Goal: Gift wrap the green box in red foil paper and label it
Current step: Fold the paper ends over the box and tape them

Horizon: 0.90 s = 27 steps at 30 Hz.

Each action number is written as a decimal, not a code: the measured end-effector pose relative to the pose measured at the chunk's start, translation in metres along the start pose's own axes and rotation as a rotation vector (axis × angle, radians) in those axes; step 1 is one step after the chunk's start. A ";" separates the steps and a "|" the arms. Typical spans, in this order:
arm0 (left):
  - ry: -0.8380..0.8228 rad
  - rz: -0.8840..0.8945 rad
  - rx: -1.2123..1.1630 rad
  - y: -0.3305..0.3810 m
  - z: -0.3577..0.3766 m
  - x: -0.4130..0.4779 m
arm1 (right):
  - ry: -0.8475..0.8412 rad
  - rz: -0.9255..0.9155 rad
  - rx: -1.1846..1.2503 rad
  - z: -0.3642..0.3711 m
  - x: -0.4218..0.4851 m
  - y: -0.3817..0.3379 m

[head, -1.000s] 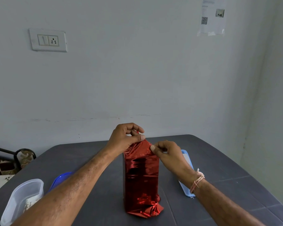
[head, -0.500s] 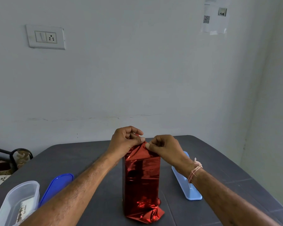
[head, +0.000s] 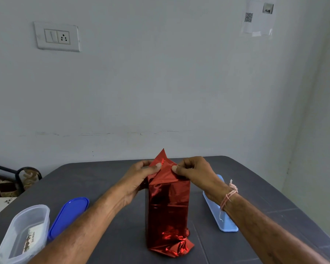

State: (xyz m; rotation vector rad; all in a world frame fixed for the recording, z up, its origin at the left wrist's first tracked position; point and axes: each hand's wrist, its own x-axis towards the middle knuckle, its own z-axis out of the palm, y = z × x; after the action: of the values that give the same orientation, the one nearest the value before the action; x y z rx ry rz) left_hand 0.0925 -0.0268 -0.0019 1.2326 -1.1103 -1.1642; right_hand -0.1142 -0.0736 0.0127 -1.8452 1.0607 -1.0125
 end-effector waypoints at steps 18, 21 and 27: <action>0.045 0.045 0.217 0.009 0.013 0.012 | 0.021 -0.015 -0.226 0.000 0.002 -0.010; 0.041 0.039 0.213 0.006 0.012 0.015 | -0.014 -0.014 -0.254 0.000 0.005 -0.012; 0.029 0.036 0.145 0.002 0.012 0.014 | -0.031 -0.002 -0.269 -0.002 0.008 -0.014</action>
State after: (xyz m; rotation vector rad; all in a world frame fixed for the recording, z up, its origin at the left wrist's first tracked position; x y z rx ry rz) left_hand 0.0823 -0.0414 0.0007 1.3308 -1.2075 -1.0497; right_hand -0.1089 -0.0758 0.0278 -2.0684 1.2245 -0.8723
